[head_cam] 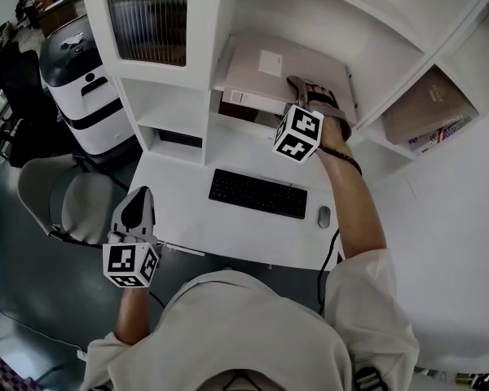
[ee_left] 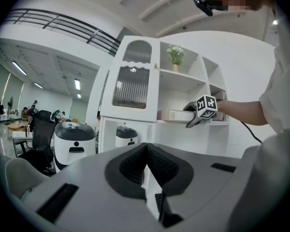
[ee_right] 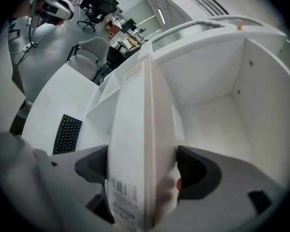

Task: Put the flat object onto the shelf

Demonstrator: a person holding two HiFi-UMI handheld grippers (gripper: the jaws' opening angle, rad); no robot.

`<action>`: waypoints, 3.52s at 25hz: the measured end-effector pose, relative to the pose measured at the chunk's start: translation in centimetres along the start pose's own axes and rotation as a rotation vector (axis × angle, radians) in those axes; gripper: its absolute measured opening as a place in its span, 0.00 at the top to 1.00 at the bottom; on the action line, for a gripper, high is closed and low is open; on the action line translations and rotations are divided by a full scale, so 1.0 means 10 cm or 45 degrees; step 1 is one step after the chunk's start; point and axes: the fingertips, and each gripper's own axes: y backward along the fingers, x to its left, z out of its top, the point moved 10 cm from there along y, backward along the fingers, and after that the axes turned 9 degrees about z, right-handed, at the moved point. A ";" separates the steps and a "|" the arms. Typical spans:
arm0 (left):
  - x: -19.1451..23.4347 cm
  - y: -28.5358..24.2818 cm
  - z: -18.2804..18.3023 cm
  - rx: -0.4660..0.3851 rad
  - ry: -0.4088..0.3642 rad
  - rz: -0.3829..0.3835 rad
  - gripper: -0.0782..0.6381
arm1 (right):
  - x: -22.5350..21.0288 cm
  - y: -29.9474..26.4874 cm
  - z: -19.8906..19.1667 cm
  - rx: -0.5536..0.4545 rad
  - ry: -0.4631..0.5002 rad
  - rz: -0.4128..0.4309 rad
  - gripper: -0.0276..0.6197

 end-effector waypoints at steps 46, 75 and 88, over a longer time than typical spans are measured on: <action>-0.12 -0.04 -0.01 0.017 -0.005 -0.024 0.90 | -0.27 0.21 -0.20 -0.130 -0.070 0.056 0.38; -0.18 0.08 0.07 0.007 -0.039 -0.185 0.90 | 0.67 1.23 -0.33 -0.442 -0.562 -0.464 0.91; -0.18 0.11 0.14 -0.006 -0.067 -0.246 0.90 | 1.01 1.55 -0.50 -0.559 -0.885 -0.590 0.95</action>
